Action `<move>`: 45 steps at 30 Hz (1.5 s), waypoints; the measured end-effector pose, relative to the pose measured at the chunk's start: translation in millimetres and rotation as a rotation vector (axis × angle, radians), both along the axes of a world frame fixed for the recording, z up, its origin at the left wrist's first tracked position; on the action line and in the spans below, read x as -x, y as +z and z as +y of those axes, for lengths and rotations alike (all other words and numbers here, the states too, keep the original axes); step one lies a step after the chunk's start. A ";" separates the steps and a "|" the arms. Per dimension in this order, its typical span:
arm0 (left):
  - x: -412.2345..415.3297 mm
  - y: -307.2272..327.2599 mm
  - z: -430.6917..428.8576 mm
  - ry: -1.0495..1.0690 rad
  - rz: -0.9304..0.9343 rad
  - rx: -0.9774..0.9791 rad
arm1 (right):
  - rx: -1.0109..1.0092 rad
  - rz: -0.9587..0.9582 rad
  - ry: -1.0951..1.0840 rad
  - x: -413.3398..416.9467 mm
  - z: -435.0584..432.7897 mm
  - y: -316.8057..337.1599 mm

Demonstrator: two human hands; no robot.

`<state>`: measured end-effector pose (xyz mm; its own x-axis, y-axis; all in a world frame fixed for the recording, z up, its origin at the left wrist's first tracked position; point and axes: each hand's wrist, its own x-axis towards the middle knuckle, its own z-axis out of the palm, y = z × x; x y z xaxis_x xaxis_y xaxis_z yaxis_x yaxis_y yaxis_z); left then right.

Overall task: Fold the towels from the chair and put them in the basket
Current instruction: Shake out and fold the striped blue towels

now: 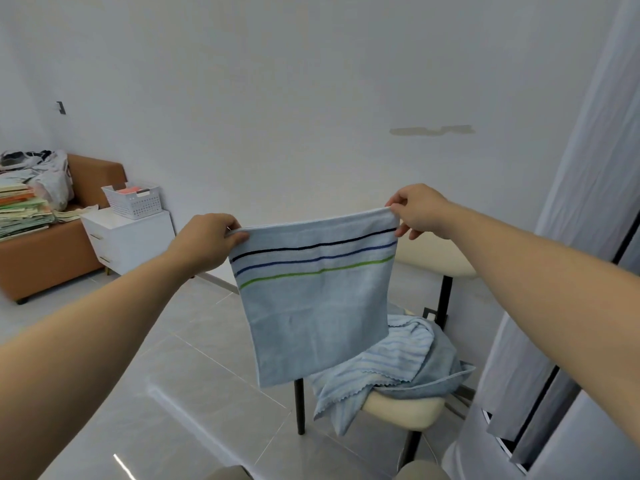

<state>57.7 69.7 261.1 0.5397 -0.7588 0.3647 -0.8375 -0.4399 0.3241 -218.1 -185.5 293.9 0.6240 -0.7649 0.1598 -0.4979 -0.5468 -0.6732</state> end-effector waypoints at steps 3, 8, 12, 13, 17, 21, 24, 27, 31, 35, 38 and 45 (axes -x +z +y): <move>4.7 2.5 -0.6 -0.049 0.198 0.050 | -0.045 0.019 0.006 10.1 0.2 2.3; 5.8 4.6 -8.9 -0.177 0.674 0.168 | -0.173 -0.283 -0.082 33.3 -8.6 7.4; 4.6 -3.4 -38.8 -0.233 0.787 0.180 | -0.179 -0.398 -0.166 49.1 -26.4 -5.5; 4.2 -8.8 -51.0 -0.231 0.786 0.170 | -0.174 -0.392 -0.188 50.7 -34.0 -11.6; 0.9 -44.1 -111.9 -0.197 0.753 0.079 | -0.144 -0.255 -0.299 46.7 -75.1 -48.2; -3.9 -94.2 -180.1 -0.115 0.837 0.038 | -0.270 -0.114 -0.342 27.1 -127.5 -106.1; -8.5 -132.5 -219.4 -0.067 0.964 0.087 | -0.314 -0.110 -0.353 13.6 -161.3 -152.3; -10.2 -156.9 -235.7 -0.004 1.027 0.166 | -0.302 -0.118 -0.411 6.9 -173.0 -185.9; -6.0 -179.3 -231.4 0.117 1.140 0.278 | -0.321 -0.244 -0.498 5.0 -157.8 -212.3; 6.9 -209.4 -206.3 0.225 1.236 0.305 | -0.247 -0.223 -0.528 15.6 -127.0 -239.7; 23.6 -234.7 -178.9 0.285 1.274 0.260 | -0.220 -0.142 -0.553 29.2 -96.7 -261.7; 67.2 -288.8 -129.9 0.443 1.407 0.133 | -0.322 -0.013 -0.588 59.4 -45.8 -313.2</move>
